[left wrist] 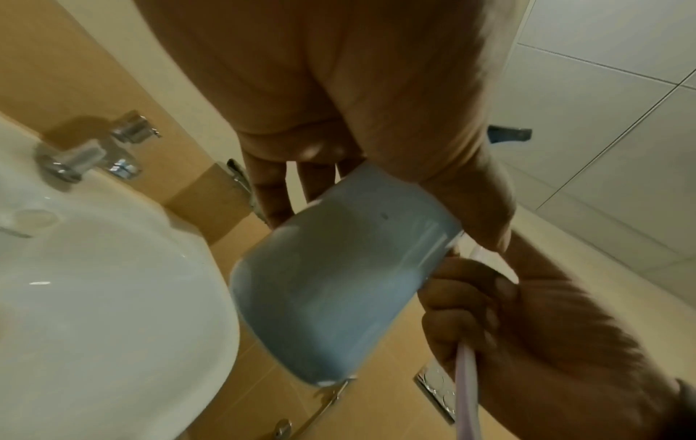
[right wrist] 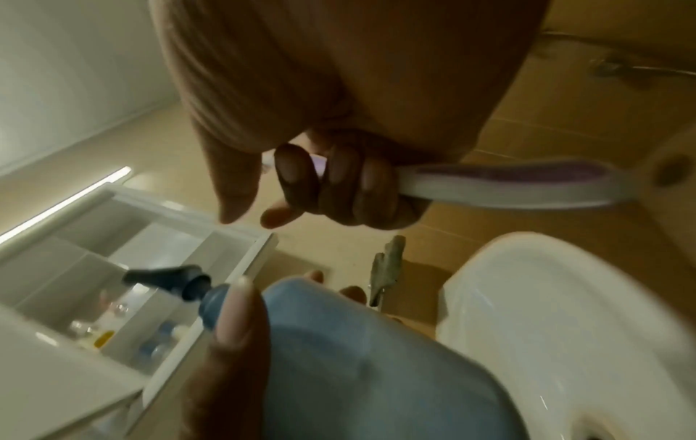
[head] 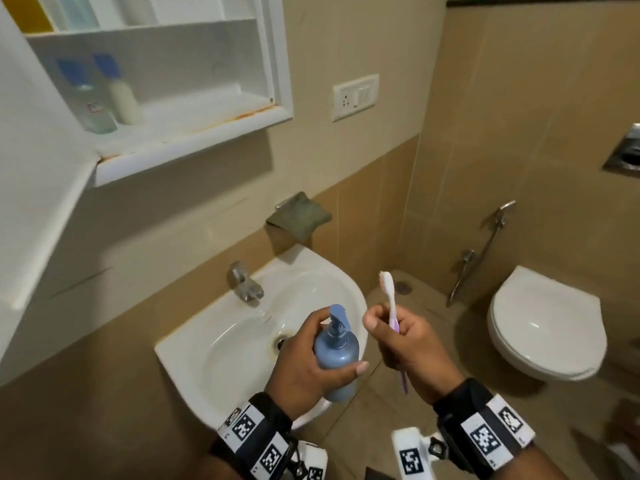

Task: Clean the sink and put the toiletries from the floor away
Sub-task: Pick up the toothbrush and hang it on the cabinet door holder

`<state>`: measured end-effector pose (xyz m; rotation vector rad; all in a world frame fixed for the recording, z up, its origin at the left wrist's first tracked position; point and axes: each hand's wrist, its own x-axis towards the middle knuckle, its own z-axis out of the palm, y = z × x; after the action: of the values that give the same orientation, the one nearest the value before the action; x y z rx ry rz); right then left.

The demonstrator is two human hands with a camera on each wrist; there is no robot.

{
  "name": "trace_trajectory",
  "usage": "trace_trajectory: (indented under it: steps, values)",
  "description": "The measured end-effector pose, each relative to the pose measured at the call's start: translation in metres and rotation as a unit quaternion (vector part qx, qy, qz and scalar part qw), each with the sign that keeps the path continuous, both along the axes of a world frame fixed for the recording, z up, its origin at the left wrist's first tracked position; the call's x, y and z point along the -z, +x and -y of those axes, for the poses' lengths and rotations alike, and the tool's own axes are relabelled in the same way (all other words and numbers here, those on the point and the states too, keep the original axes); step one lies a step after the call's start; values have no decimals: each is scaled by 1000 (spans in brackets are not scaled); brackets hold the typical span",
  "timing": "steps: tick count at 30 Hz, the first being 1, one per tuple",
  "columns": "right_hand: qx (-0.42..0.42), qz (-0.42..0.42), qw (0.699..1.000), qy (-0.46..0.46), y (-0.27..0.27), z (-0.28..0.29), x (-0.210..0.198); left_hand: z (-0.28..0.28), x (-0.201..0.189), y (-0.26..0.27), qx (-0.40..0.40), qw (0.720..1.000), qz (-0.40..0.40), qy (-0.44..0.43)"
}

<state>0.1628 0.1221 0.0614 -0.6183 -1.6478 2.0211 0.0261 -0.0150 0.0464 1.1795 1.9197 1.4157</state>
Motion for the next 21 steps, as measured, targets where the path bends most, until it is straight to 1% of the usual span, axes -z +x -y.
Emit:
trace_trajectory:
  steps: [3,4,6,8,12,15,17,18,20,21]
  values:
    - [-48,21,989,140,-30,-28,-32,-32,-20,-21,-28,999,-5,15]
    - [-65,37,979,190,-38,-37,-39,-41,-26,-29,-36,999,-7,22]
    - [-70,63,960,264,-55,-59,-53,-61,-41,-44,-45,998,-15,34]
    - [-80,62,953,284,-73,-76,-69,-76,-59,-58,-48,998,-21,39]
    - [-113,63,947,293,-112,-97,-90,-90,-89,-87,-68,996,-57,11]
    - [-172,57,922,341,-146,-112,-106,-95,-104,-109,-108,989,-99,-24]
    - [-214,60,903,367,-164,-115,-113,-96,-108,-115,-141,982,-117,-50]
    - [-238,51,893,379,-175,-116,-114,-95,-107,-117,-171,976,-122,-58]
    - [-270,32,876,399,-196,-116,-108,-91,-100,-121,-228,963,-126,-69]
    - [-279,27,872,401,-204,-115,-103,-89,-96,-122,-247,958,-120,-79]
